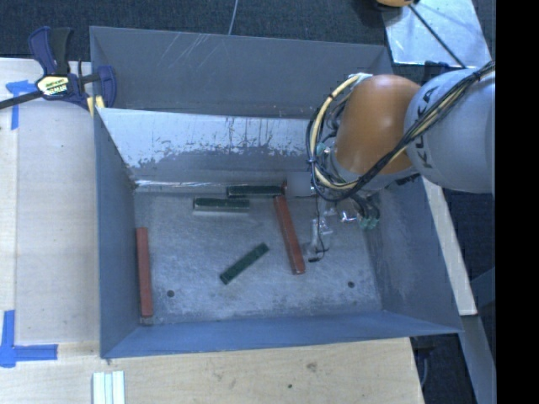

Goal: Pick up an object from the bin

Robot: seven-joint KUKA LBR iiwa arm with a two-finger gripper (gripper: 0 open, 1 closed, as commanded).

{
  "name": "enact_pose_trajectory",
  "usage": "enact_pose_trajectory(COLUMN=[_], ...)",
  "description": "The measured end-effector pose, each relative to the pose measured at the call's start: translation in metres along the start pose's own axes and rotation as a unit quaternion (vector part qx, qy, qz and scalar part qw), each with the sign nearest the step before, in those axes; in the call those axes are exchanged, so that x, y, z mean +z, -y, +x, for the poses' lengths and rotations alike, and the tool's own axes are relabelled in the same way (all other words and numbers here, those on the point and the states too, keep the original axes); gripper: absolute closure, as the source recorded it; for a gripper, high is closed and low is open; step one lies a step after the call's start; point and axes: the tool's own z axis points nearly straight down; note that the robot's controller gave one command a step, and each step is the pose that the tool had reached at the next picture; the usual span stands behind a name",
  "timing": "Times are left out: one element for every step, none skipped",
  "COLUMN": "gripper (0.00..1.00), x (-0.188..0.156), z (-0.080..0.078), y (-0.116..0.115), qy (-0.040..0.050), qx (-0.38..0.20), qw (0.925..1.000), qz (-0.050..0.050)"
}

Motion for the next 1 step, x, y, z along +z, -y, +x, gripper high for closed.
enact_pose_trajectory(gripper=[0.00], x=[0.0009], z=[-0.0011], y=[-0.0449], qy=[-0.0001], qx=[-0.079], qw=[0.9969], qz=[0.000])
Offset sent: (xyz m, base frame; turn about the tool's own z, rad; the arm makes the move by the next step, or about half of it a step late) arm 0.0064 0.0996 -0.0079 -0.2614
